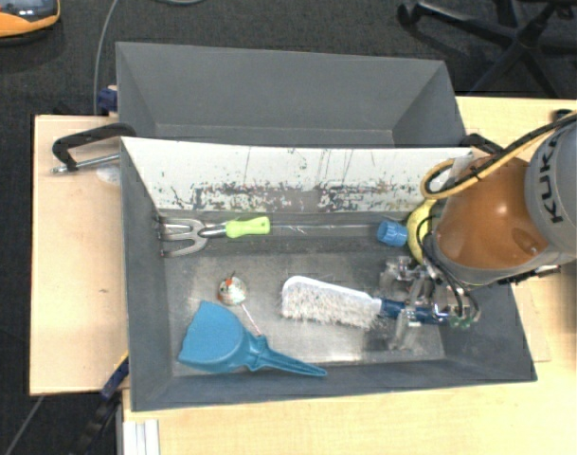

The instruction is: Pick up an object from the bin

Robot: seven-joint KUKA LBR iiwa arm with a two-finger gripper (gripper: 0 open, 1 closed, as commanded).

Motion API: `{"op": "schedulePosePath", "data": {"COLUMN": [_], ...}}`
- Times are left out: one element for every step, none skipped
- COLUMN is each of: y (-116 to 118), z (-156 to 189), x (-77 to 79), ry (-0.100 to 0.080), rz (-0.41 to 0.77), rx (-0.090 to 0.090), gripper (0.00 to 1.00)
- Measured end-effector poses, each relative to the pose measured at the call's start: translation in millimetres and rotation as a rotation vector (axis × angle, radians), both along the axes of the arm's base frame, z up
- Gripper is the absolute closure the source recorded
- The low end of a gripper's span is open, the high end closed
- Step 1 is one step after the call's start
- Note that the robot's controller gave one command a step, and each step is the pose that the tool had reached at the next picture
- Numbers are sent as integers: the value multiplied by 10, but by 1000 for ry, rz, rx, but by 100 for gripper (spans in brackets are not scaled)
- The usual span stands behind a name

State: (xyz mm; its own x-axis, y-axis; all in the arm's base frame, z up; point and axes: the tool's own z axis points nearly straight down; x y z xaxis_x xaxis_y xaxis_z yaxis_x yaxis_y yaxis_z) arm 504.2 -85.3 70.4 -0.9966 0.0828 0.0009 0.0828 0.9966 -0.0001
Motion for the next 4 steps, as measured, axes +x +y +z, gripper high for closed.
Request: {"op": "schedulePosePath", "data": {"y": [57,85,141,139], "z": [3,188,129,132], "x": [9,-75,-36,-36], "ry": [-1,-4,-4,-5], "rz": [5,-24,-23,-24], "rx": [5,6,7,7], "gripper": [100,100,100,100]}}
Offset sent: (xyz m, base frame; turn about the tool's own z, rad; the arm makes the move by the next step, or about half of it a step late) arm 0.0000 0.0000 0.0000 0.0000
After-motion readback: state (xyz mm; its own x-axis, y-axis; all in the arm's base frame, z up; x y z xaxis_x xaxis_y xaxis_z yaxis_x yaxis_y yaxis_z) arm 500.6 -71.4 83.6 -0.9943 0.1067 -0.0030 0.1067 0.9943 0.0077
